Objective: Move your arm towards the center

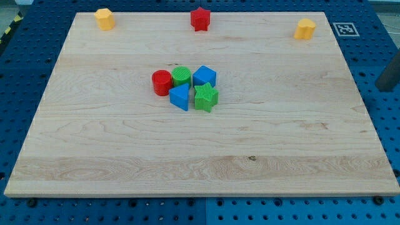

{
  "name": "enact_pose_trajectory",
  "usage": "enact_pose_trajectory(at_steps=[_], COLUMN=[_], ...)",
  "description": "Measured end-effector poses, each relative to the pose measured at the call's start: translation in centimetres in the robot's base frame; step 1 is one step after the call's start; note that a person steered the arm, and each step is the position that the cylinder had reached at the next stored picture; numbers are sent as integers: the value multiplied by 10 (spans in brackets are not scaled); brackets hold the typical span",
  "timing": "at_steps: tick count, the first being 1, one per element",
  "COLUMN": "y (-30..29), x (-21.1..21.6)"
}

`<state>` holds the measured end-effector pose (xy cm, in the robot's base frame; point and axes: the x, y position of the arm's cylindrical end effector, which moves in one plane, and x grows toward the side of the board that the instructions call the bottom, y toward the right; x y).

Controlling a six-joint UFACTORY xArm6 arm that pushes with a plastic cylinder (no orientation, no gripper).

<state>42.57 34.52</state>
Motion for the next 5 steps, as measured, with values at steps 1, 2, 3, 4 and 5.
enact_pose_trajectory(at_steps=[1, 2, 3, 4, 5], y=[0, 0, -16, -48, -89], x=[6, 8, 8, 8, 8])
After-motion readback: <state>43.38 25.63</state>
